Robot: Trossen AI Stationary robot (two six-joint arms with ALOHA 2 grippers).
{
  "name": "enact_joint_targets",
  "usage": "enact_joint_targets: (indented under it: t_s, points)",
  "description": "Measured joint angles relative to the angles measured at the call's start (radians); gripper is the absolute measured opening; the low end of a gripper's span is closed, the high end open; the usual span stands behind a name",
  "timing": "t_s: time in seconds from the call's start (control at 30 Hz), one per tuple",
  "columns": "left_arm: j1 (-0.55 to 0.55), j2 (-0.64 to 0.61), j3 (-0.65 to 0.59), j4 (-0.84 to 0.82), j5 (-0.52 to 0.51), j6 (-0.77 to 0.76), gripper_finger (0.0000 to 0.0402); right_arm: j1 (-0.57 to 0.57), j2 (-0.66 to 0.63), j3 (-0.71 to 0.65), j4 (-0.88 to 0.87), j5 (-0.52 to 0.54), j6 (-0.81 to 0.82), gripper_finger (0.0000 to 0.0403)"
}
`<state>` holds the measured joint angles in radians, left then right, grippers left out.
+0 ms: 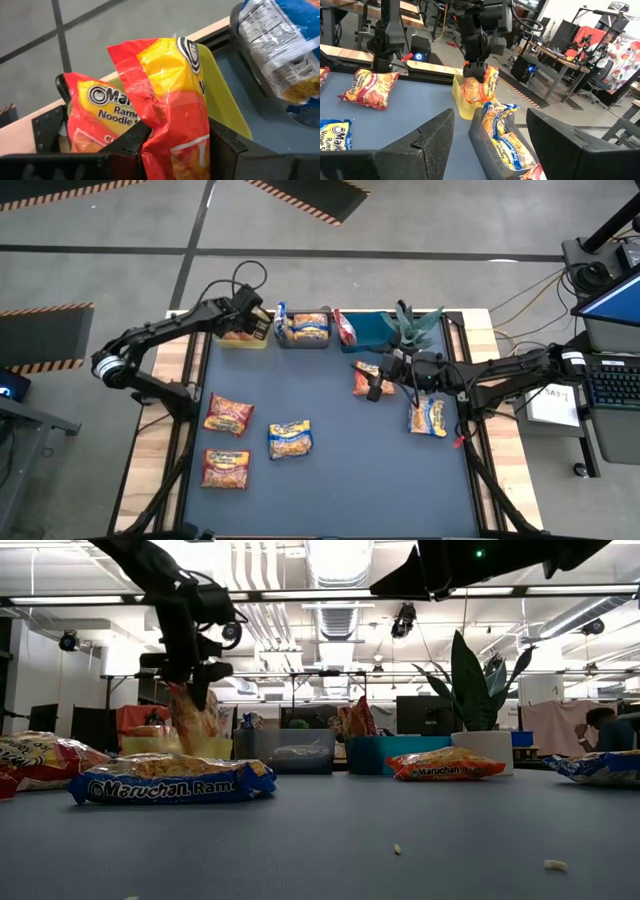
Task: Sort Maruchan noodles
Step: Put the orange noodle pack into the yellow bin
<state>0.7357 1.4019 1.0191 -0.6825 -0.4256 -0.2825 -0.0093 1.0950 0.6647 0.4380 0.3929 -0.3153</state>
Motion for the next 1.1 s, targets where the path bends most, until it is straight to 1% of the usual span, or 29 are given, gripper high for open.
enact_joint_targets:
  t_s: [0.2,0.5,0.73,0.87,1.1]
  points:
    - [0.0,0.035,0.0,0.044,0.05,0.002,0.0121,-0.001,0.0,0.0,-0.007,0.0,0.0,0.0235]
    - [0.0,0.096,0.0,0.074,0.045,0.003,0.0121,-0.005,0.0,0.0,-0.015,0.0,0.0,0.0239]
    - [0.0,0.103,0.0,0.091,0.042,0.003,0.0123,-0.005,0.0,0.0,-0.015,0.0,-0.006,0.024]
    - [0.0,0.103,0.0,0.101,0.043,-0.001,0.0137,-0.005,0.0,0.0,-0.015,0.0,-0.01,0.0244]
    - [-0.001,0.103,0.0,0.113,0.043,-0.015,0.0176,-0.005,0.0,0.0,-0.015,0.0,-0.011,0.0242]
